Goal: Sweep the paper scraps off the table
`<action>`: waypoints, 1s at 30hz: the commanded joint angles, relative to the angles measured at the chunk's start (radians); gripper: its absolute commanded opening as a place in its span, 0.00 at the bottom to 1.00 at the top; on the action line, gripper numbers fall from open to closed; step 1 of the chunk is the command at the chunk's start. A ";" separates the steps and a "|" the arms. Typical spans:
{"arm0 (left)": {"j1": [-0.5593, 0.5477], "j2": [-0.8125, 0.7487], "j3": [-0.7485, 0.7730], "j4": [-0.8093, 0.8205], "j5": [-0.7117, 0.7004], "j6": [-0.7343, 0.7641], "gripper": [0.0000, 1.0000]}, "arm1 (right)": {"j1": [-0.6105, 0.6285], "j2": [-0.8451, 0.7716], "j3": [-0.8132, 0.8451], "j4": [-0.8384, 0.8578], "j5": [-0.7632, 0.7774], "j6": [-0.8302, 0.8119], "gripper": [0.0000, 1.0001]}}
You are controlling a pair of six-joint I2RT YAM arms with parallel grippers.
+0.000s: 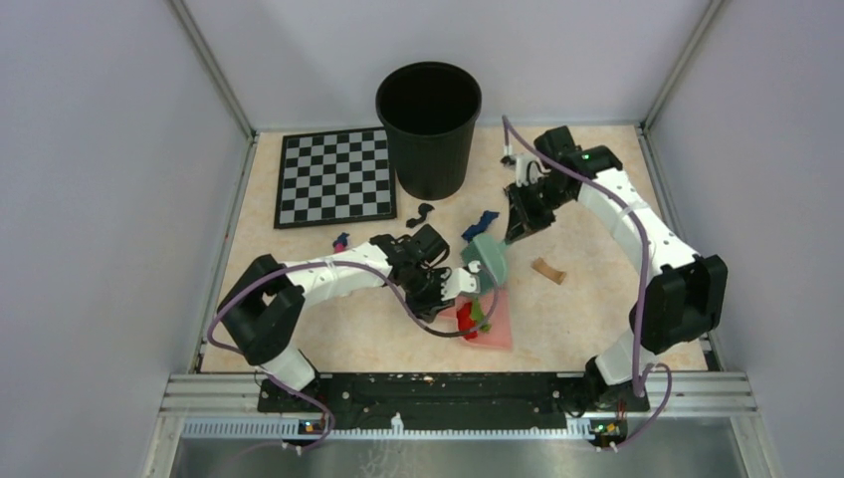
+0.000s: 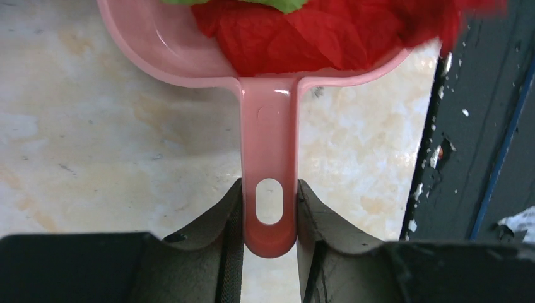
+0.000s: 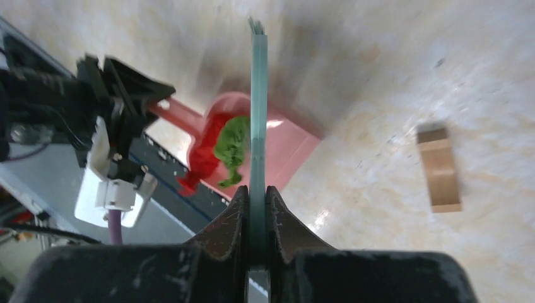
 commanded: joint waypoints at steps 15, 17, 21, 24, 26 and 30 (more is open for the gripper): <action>0.136 -0.019 0.055 0.078 -0.010 -0.154 0.00 | -0.114 -0.007 0.287 0.184 0.441 -0.507 0.00; 0.143 -0.020 0.062 0.068 -0.021 -0.148 0.00 | -0.117 -0.012 0.256 0.253 0.487 -0.636 0.00; 0.145 -0.032 0.064 0.069 -0.043 -0.138 0.00 | -0.123 -0.010 0.143 0.433 0.549 -0.854 0.00; 0.145 -0.034 0.064 0.066 -0.087 -0.160 0.00 | -0.127 0.026 0.082 0.580 0.587 -0.937 0.00; 0.144 -0.034 0.069 0.057 -0.115 -0.175 0.00 | -0.128 0.085 0.085 0.634 0.601 -0.940 0.00; 0.144 -0.042 0.085 0.020 -0.134 -0.176 0.00 | -0.120 0.202 0.150 0.574 0.585 -0.898 0.00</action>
